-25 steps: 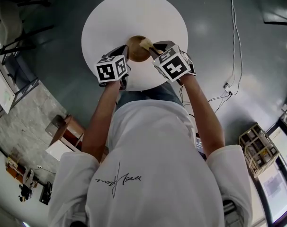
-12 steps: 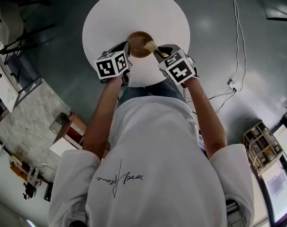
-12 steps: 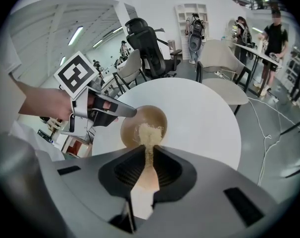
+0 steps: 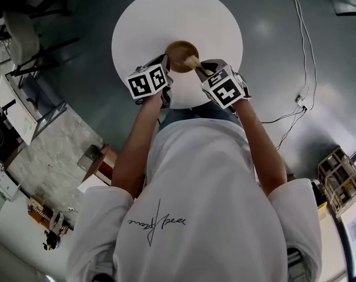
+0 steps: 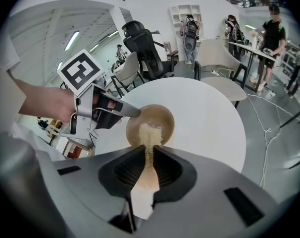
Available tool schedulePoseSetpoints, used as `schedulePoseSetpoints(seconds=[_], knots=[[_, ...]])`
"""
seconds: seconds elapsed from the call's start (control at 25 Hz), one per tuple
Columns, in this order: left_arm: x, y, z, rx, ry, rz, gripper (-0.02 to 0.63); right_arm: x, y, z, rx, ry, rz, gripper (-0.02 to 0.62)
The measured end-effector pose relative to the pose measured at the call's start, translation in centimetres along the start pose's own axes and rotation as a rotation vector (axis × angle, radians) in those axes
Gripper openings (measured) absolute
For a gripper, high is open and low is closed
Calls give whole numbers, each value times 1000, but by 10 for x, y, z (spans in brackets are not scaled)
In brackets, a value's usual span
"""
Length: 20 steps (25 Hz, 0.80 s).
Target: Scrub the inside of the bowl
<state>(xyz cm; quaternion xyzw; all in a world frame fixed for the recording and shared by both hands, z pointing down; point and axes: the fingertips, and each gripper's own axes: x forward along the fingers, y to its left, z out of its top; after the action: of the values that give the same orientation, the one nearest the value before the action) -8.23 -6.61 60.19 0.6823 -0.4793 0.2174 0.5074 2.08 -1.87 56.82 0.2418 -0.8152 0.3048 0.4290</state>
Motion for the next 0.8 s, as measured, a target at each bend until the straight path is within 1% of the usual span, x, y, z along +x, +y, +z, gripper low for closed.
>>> schedulePoseSetpoints(seconds=[0.2, 0.36, 0.56, 0.8], knots=[[-2, -1, 0, -23, 3, -16, 14, 3, 11, 2, 18, -20, 6, 61], [-1, -3, 0, -16, 9, -19, 14, 5, 22, -1, 31, -7, 22, 61], [-1, -2, 1, -21, 13, -22, 15, 13, 29, 2, 65, -26, 46, 61], [-2, -1, 0, -22, 17, -19, 15, 18, 36, 6, 78, -33, 59, 61]])
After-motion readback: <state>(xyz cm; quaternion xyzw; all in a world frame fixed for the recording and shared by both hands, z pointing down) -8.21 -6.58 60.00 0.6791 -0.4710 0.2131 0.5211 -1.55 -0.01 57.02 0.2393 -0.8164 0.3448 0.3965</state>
